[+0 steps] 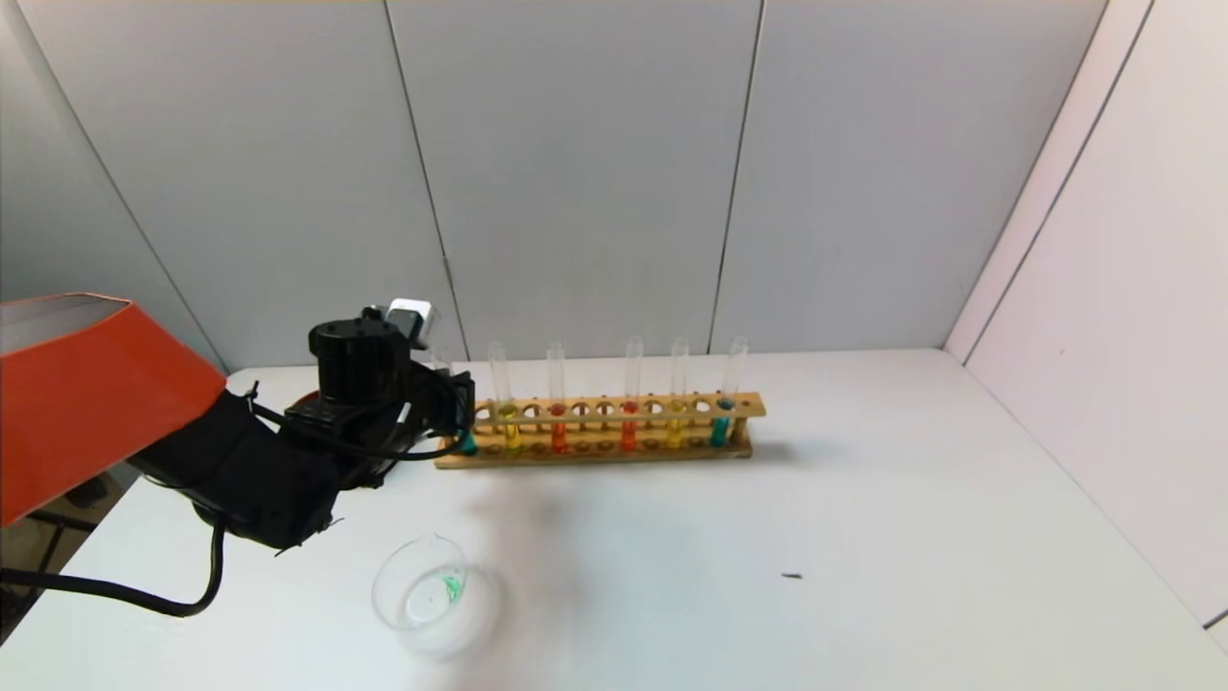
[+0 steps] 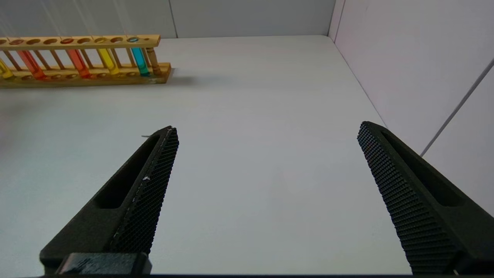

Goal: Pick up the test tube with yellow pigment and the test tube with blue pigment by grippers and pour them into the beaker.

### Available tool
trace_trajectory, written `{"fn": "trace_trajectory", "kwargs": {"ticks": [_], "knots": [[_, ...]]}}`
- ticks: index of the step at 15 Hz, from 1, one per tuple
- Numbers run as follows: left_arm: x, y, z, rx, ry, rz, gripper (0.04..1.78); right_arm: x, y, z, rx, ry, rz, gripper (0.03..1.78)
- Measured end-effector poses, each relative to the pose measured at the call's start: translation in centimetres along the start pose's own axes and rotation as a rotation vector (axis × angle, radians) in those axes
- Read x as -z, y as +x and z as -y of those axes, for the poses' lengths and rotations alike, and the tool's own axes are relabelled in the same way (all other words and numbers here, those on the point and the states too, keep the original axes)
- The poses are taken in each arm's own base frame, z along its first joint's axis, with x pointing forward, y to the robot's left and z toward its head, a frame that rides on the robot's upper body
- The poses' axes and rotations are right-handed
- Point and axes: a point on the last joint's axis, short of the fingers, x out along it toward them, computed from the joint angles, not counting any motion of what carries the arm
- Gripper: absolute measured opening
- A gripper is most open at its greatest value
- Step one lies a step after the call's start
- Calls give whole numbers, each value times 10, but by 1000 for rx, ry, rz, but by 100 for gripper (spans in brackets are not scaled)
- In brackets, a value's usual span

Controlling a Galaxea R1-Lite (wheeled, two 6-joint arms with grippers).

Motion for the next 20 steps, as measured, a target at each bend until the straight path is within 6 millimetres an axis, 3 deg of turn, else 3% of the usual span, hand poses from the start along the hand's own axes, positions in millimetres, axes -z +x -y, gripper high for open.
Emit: {"fn": "trace_trajectory", "kwargs": {"ticks": [10, 20], "knots": [[-42, -15, -1, -3, -1, -4, 33, 0, 0, 0, 0, 0, 0, 170], [-98, -42, -5, -8, -7, 42, 33, 0, 0, 0, 0, 0, 0, 170]]}}
